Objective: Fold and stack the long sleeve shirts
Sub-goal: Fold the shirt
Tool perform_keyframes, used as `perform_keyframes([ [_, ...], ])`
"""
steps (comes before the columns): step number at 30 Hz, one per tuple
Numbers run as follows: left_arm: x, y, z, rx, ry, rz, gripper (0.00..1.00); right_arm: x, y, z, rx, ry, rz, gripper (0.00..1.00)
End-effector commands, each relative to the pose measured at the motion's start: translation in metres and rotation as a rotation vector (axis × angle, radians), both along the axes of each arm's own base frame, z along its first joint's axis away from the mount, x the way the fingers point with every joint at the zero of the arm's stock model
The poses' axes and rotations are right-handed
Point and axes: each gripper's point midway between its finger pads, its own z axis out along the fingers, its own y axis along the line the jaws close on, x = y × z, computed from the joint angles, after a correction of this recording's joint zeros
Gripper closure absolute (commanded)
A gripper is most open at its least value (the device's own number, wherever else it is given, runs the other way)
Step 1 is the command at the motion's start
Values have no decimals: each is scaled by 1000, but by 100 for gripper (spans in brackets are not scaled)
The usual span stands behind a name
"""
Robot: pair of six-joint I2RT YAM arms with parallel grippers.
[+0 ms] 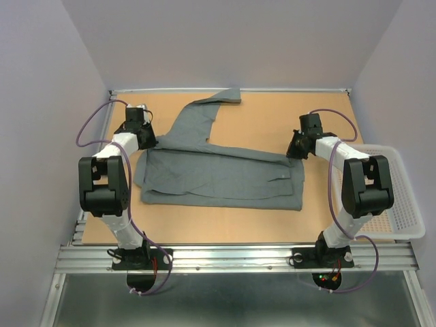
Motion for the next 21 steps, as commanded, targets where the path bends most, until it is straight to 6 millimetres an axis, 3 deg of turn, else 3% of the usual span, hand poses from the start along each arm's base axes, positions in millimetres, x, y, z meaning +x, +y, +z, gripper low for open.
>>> perform_keyframes([
  [1, 3, 13, 12, 25, -53, 65, 93, 7, -5, 5, 2, -47, -31, 95],
  [9, -6, 10, 16, 2, -48, 87, 82, 7, 1, 13, 29, -64, -1, 77],
  [16, -32, 3, 2, -40, 0, 92, 81, -2, 0, 18, 34, -74, -5, 71],
  [20, -45, -1, 24, -46, -56, 69, 75, 6, 5, 43, 45, -140, 39, 64],
  [21, -49, -3, 42, -50, -102, 58, 60, 7, 11, 48, 59, -150, 71, 60],
])
